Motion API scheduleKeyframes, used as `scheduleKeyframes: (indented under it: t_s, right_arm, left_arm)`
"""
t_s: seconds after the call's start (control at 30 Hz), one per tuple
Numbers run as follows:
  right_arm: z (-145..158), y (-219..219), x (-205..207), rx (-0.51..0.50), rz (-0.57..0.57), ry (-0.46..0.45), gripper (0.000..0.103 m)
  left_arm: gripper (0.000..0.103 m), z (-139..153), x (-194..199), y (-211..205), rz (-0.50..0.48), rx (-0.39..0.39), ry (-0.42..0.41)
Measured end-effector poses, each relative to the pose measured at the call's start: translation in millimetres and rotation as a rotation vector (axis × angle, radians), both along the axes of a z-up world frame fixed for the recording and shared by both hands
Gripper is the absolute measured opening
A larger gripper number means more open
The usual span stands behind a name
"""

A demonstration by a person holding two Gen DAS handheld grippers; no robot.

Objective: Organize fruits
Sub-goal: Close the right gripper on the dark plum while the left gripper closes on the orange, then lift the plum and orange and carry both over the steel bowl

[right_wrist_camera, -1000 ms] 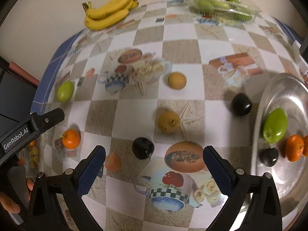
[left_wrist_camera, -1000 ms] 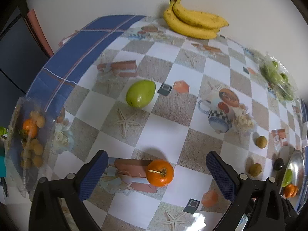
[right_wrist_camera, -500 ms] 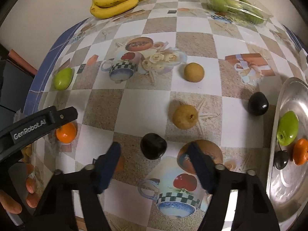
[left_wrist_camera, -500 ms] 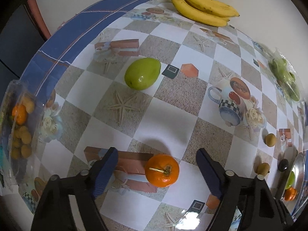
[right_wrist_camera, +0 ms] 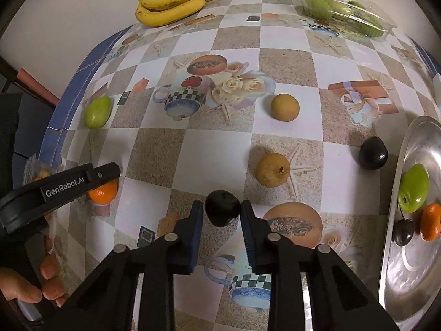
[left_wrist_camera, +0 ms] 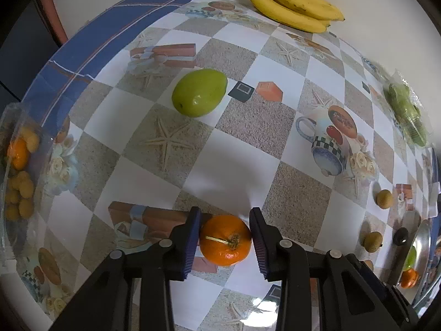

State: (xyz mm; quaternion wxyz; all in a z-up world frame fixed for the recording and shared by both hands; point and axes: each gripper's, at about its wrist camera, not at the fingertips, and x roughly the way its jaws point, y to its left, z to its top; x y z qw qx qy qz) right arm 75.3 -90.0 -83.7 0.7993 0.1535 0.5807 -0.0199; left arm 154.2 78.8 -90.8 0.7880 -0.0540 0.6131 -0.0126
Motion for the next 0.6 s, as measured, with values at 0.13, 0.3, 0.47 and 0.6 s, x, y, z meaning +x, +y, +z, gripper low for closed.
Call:
scheduleKeyframes:
  t_s: [0.13,0.3,0.47,0.6]
  right_arm:
    - [0.0,0.7,0.4,0.001,0.003,0.001,0.026]
    - [3.4,-0.9,-2.1,0.020,0.005,-0.003,0.026]
    - [16.7,-3.2,-7.7,0.027,0.001,-0.033,0.026]
    - [30.4,-7.8,-12.9,0.026,-0.005,-0.063,0.026]
  left_arm:
    - [0.038,1.9,-0.1,0.2,0.000,-0.007,-0.006]
    - [0.038,13.5,0.2,-1.9,0.004,-0.009,-0.039]
    - [0.038,34.2,-3.8,-2.6,0.006,-0.016,-0.087]
    - [0.038,49.9,-7.9,-7.6,-0.002,-0.020,-0.129]
